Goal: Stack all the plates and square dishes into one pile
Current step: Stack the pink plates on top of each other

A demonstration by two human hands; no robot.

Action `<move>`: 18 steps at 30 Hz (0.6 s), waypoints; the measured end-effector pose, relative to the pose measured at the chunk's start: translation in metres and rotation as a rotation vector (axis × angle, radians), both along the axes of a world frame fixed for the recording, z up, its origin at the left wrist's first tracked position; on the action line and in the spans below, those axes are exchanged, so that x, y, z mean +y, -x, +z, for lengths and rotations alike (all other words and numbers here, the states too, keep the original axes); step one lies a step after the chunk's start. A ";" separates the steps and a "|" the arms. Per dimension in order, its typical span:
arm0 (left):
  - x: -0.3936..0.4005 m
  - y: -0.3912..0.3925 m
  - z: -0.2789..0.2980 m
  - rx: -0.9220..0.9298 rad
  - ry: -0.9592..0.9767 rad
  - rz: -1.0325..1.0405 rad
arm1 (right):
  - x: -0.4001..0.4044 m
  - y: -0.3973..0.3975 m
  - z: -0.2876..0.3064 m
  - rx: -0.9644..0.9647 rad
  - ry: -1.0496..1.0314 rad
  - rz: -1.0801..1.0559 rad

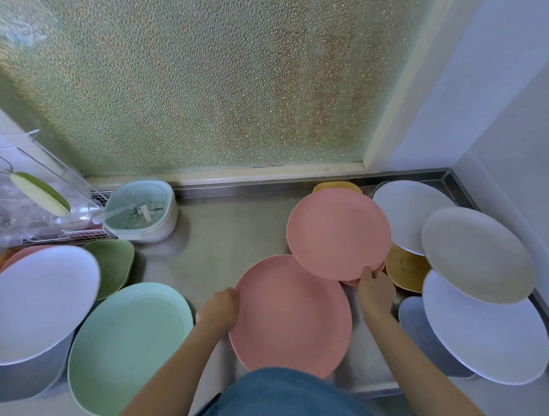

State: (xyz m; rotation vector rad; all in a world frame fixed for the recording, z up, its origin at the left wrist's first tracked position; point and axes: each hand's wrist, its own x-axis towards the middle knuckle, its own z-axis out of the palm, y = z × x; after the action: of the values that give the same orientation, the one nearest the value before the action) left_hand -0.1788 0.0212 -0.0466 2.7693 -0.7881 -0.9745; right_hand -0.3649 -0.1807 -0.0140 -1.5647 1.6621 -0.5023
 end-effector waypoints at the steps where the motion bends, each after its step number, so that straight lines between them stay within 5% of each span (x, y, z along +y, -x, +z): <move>1: 0.002 0.000 0.002 -0.018 0.021 0.014 | 0.007 0.006 -0.005 -0.017 0.001 0.047; 6: 0.000 -0.002 0.024 -0.206 0.279 0.138 | 0.048 0.042 -0.019 -0.107 -0.123 0.236; 13: 0.006 0.002 0.019 -0.038 0.237 0.076 | 0.082 0.067 -0.037 -0.042 -0.223 0.313; 18: 0.014 0.006 0.015 0.178 0.409 0.195 | 0.090 0.059 -0.033 0.058 -0.170 0.314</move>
State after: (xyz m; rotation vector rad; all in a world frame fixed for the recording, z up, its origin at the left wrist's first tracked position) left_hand -0.1851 0.0353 -0.0321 2.3225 -0.5978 -0.8905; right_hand -0.4235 -0.0903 -0.0473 -1.6845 1.4232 -0.1491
